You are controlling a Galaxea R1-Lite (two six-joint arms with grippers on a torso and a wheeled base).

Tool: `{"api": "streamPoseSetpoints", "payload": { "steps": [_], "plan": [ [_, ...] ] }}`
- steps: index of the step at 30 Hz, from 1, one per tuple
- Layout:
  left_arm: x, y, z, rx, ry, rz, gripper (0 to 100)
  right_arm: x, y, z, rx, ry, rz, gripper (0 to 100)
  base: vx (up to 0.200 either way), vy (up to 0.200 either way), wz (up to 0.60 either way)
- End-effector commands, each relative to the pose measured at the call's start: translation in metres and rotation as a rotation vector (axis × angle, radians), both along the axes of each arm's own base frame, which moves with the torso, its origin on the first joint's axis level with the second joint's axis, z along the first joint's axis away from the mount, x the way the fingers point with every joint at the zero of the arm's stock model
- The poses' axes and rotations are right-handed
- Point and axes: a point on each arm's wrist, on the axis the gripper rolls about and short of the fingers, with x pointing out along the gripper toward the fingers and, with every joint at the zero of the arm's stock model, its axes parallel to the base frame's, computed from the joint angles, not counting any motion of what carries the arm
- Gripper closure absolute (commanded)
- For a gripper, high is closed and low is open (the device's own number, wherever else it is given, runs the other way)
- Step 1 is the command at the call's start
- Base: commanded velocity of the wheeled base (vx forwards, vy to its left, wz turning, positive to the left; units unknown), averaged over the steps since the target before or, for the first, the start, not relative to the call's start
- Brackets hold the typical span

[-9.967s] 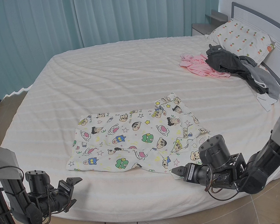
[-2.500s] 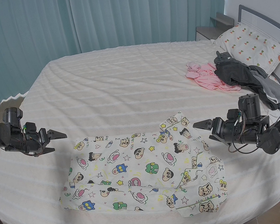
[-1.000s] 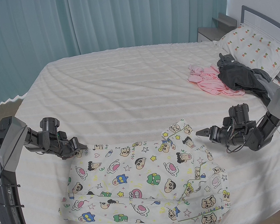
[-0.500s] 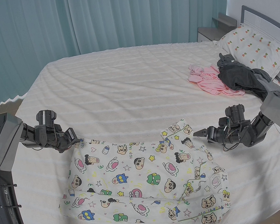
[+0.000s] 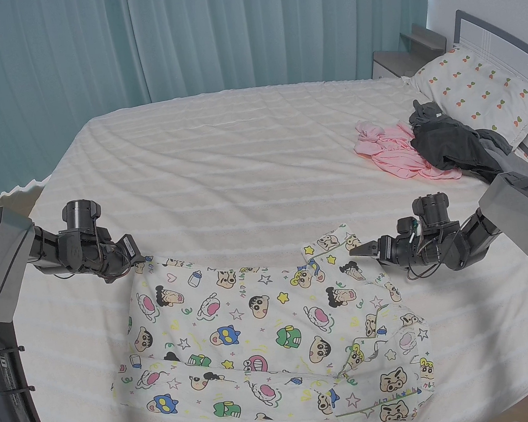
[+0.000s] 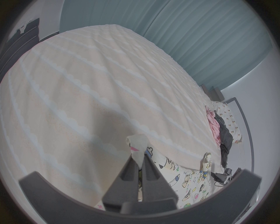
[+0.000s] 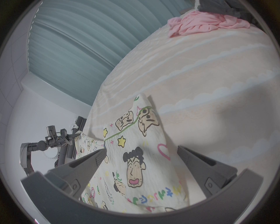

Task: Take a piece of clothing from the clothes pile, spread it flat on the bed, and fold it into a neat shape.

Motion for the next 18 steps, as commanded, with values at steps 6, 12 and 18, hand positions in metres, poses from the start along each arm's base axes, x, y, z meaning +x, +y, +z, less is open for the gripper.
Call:
{"api": "streamPoseSetpoints", "payload": {
  "steps": [6, 12, 18],
  "plan": [
    [-0.005, 0.002, -0.005, 0.004, 0.019, 0.007, 100, 0.011, 0.024, -0.006, -0.019, -0.006, 0.077, 100, 0.0, 0.0, 0.0],
    [-0.008, 0.003, -0.011, 0.005, 0.042, 0.01, 100, 0.016, 0.03, -0.011, -0.063, 0.032, 0.106, 100, 0.0, 0.0, 0.0],
    [-0.012, 0.005, -0.011, 0.007, 0.047, 0.014, 100, 0.018, 0.018, -0.006, -0.064, 0.015, 0.085, 100, 0.0, 0.0, 0.0]
  ]
}}
